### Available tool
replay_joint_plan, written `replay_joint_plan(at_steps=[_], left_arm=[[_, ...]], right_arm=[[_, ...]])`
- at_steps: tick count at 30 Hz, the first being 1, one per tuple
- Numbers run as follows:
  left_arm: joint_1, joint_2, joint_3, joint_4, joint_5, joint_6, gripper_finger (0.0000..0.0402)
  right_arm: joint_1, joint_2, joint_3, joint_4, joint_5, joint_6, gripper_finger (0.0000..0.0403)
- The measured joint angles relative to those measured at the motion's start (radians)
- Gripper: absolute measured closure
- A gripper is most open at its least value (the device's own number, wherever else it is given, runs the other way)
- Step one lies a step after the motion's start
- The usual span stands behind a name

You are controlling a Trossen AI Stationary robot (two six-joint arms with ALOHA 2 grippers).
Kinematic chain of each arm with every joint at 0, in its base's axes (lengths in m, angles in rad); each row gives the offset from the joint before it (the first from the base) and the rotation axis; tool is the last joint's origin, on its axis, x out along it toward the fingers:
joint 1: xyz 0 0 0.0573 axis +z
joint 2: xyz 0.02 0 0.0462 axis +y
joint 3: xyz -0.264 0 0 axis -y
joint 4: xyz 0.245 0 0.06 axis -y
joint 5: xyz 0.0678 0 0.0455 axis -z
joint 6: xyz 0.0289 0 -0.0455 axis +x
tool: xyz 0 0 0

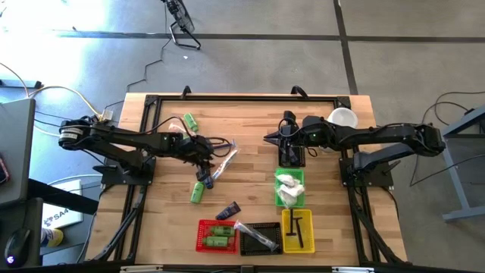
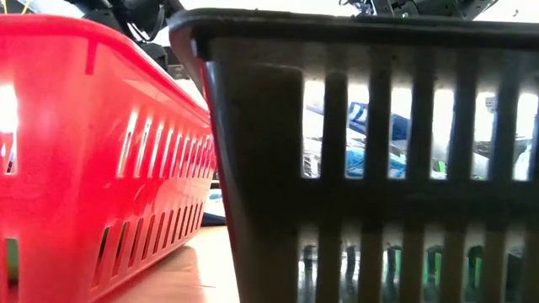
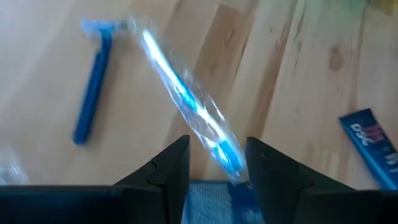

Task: Pick & Place Travel size toiletries
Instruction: Put the top blue shaving cream into the top black bin

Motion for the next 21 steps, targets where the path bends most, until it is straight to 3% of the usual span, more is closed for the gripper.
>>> replay_joint_plan(at_steps=[6,12,21], left_arm=[[0.0,0.0,0.0,-0.079,0.025,-0.179,0.0252],[0.0,0.0,0.0,-0.15,0.03,-0.245,0.0252],[-0.001,0.0,0.0,-0.164,0.193,-0.266,0.0252]], right_arm=[[0.0,0.0,0.0,0.0,0.0,0.0,0.0378],[0.0,0.0,0.0,-0.001,0.0,0.0,0.0378],[0.0,0.0,0.0,-0.015,0.0,0.0,0.0378]])
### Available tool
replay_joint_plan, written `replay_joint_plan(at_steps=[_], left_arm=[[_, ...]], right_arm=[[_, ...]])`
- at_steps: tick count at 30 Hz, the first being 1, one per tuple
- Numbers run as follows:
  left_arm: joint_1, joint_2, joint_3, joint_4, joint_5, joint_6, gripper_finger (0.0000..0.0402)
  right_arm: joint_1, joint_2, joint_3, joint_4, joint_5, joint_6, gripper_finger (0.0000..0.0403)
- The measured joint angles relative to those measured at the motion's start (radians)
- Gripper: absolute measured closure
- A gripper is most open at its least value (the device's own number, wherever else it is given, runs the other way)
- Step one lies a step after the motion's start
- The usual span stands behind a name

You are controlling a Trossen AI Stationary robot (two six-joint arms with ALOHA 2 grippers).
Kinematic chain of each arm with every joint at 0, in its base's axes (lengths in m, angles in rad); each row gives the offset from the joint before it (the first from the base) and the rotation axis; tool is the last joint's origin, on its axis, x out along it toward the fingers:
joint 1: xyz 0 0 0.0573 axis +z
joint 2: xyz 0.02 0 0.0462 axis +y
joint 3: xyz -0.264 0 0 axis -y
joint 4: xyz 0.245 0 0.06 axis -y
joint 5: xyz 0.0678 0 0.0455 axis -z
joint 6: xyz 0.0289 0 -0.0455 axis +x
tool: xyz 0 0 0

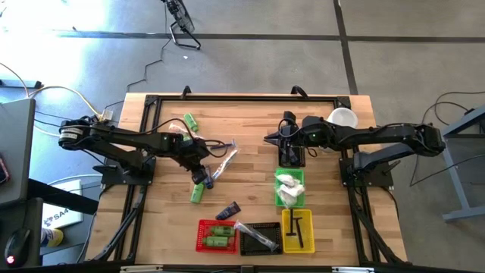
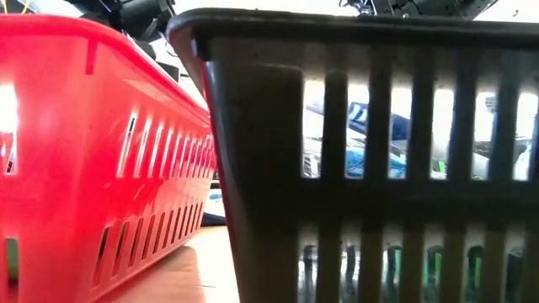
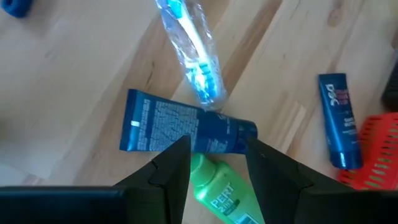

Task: Pick & Place Travel size toiletries
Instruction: Put the top blue shaving cream into the top black bin

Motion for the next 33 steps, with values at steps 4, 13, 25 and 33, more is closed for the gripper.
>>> replay_joint_plan(at_steps=[4,13,25,33], left_arm=[[0.0,0.006,-0.006,0.016,0.005,-0.022,0.0252],[0.0,0.034,-0.038,0.046,-0.007,0.013,0.0252],[0.0,0.045,-0.038,0.044,0.161,0.15,0.0252],[-0.053,0.058,-0.038,0.124,0.223,0.183,0.0252]], right_arm=[[0.0,0.0,0.0,-0.004,0.0,0.0,0.0378],[0.0,0.0,0.0,-0.015,0.001,-0.02,0.0378],[0.0,0.0,0.0,-0.016,0.0,-0.02,0.0378],[0.0,0.0,0.0,-0.016,0.0,-0.02,0.0378]])
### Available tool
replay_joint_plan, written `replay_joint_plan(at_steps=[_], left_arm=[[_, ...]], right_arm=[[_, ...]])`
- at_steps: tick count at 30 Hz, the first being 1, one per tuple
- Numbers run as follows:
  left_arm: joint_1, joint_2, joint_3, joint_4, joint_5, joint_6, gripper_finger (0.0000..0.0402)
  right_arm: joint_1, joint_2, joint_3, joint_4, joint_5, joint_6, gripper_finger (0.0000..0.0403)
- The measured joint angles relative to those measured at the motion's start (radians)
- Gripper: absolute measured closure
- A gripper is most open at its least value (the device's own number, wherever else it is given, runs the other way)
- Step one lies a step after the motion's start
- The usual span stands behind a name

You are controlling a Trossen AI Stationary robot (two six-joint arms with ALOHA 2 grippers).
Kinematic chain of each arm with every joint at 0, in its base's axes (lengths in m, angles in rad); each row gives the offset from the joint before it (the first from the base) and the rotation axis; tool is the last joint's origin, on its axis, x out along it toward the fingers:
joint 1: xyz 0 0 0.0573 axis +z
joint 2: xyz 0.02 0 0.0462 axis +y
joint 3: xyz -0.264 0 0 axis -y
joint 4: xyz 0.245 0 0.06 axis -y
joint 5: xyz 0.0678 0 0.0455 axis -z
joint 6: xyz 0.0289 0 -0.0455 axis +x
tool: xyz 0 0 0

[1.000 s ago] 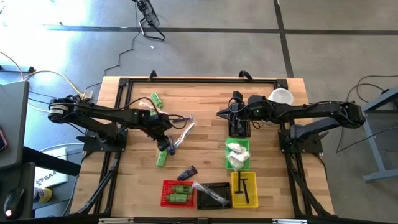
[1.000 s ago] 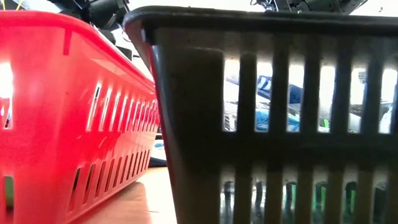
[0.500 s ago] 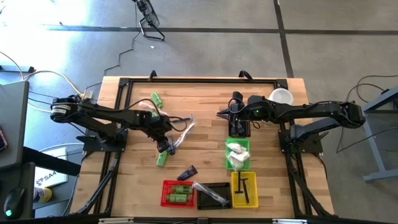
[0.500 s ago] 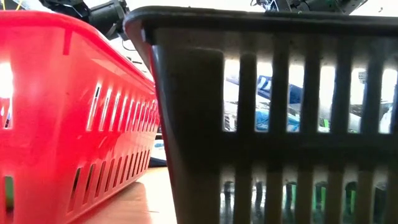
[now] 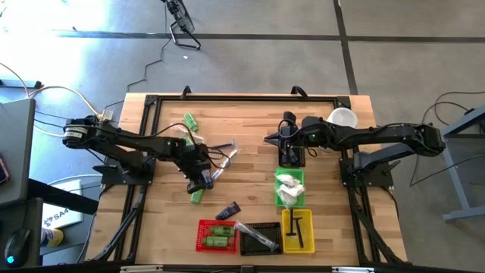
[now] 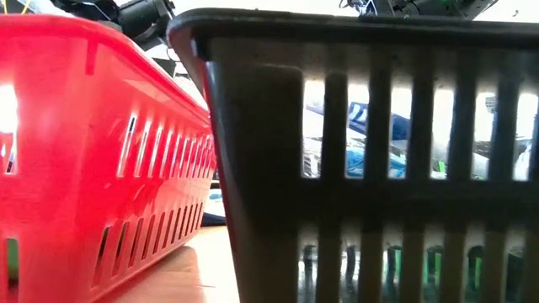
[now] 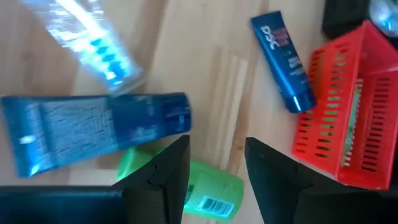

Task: Pick & Place Travel size toiletries
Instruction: Put the top blue shaving cream into the top black bin

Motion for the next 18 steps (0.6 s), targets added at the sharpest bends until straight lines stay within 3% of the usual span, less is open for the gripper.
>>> replay_joint_plan(at_steps=[6,18], left_arm=[[-0.052,0.038,0.0,0.036,0.011,0.016,0.0252],[-0.051,0.117,0.0,0.061,0.015,0.094,0.0268]], right_arm=[[0.0,0.0,0.0,0.0,0.0,-0.004,0.0378],[0.0,0.0,0.0,-0.001,0.0,-0.005,0.0378]])
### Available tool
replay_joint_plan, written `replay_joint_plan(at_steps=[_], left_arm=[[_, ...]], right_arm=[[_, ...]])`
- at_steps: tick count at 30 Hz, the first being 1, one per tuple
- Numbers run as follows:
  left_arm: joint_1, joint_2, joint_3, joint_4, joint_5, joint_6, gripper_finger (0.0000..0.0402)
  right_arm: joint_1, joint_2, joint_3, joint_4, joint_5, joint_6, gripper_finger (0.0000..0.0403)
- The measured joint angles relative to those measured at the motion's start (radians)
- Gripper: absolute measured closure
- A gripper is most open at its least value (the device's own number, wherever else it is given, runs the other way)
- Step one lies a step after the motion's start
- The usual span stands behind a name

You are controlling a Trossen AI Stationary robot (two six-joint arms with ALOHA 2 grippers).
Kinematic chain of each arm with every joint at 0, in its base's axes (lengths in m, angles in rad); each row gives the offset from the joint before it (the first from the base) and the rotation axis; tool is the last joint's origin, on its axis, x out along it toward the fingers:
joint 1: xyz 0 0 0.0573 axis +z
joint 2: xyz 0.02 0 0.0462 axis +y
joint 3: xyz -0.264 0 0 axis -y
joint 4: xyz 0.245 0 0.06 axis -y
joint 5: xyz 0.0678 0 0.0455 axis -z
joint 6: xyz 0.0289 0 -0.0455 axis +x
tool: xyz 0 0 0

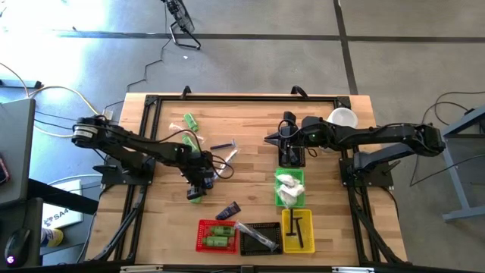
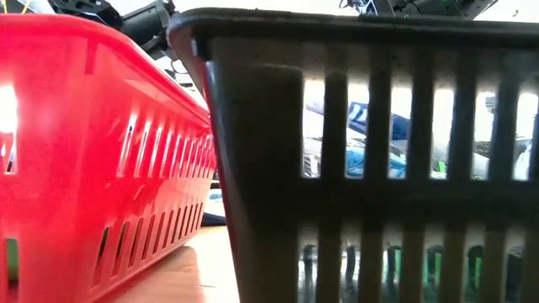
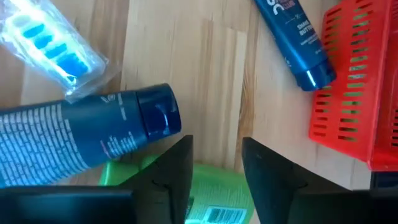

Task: Pick & Place Travel size toiletries
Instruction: Put the top blue shaving cream into the top black bin

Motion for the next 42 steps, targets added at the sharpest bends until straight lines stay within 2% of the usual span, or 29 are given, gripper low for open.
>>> replay_joint_plan(at_steps=[10,15,18,25,35,42], left_arm=[[0.0,-0.001,0.001,0.003,-0.005,0.018,0.0366],[0.001,-0.001,0.001,-0.001,-0.048,0.018,0.0398],[0.001,0.005,0.001,-0.007,-0.094,0.018,0.0398],[0.001,0.039,0.0,-0.032,-0.09,0.018,0.0397],[0.001,0.087,0.0,0.107,-0.094,0.093,0.0397],[0.033,0.087,0.0,0.15,-0.189,0.105,0.0397]], right_arm=[[0.0,0.0,0.0,0.001,0.0,0.0,0.0378],[0.0,0.0,0.0,0.001,0.0,0.0,0.0378],[0.0,0.0,0.0,0.001,0.0,0.0,0.0378],[0.0,0.0,0.0,0.002,0.0,-0.001,0.0378],[0.0,0.0,0.0,0.006,0.0,-0.001,0.0378],[0.0,0.0,0.0,0.01,0.0,-0.001,0.0378]])
